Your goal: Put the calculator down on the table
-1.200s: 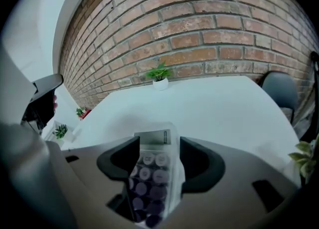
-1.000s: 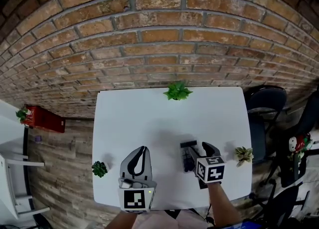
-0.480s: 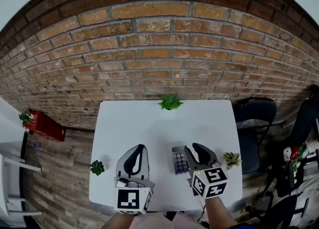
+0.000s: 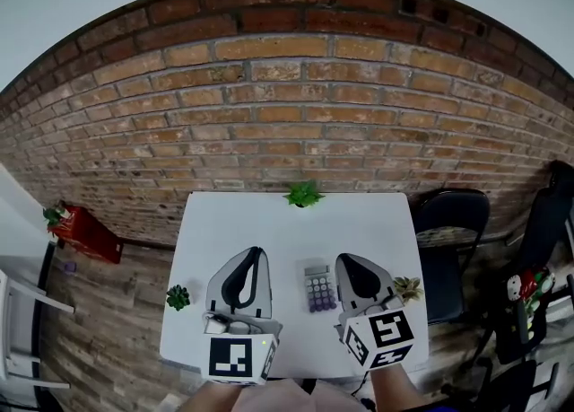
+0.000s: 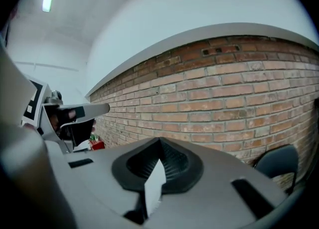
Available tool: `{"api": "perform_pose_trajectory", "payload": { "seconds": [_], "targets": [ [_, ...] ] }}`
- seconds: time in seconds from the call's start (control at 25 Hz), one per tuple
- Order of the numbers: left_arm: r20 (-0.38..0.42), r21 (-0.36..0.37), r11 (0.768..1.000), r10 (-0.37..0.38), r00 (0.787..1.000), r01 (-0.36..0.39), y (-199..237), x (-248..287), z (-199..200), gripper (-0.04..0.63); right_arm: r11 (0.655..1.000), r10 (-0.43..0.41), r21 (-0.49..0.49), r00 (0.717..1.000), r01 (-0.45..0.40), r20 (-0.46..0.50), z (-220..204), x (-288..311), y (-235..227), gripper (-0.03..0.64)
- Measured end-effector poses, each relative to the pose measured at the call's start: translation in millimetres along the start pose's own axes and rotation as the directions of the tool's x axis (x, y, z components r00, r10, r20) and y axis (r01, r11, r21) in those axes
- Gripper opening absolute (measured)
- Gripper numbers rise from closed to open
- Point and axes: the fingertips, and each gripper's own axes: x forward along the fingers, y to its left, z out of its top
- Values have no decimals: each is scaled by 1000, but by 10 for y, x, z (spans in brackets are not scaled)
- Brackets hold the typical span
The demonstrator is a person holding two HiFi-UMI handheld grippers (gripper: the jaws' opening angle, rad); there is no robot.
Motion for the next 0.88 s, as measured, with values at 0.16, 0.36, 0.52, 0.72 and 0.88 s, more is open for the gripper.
{"api": "perform_pose_trajectory", "payload": {
  "seconds": [0.16,0.36,0.52,0.72,0.88],
  "targets": [
    [22,1,1000,8,1000,-8,-10,-19,111,21,1000,-5,-12,999,6,35,125,-79,-15,0],
    [37,3,1000,9,999,-9,-58,-52,186,21,1000,-9,-21,999,10,47,179,-151,-26,-2],
    [40,1,1000,8,999,-8,-68,-38,187,21,1000,-5,-30,998,6,58,218,-145,-29,-2],
    [33,3,1000,6,999,-7,-72,-24,167,21,999,-5,-33,998,7,55,221,-136,-35,-2],
    [30,4,1000,6,1000,-6,-69,-14,148,21,999,-12,-33,999,14,48,202,-120,-44,-2]
  ]
}}
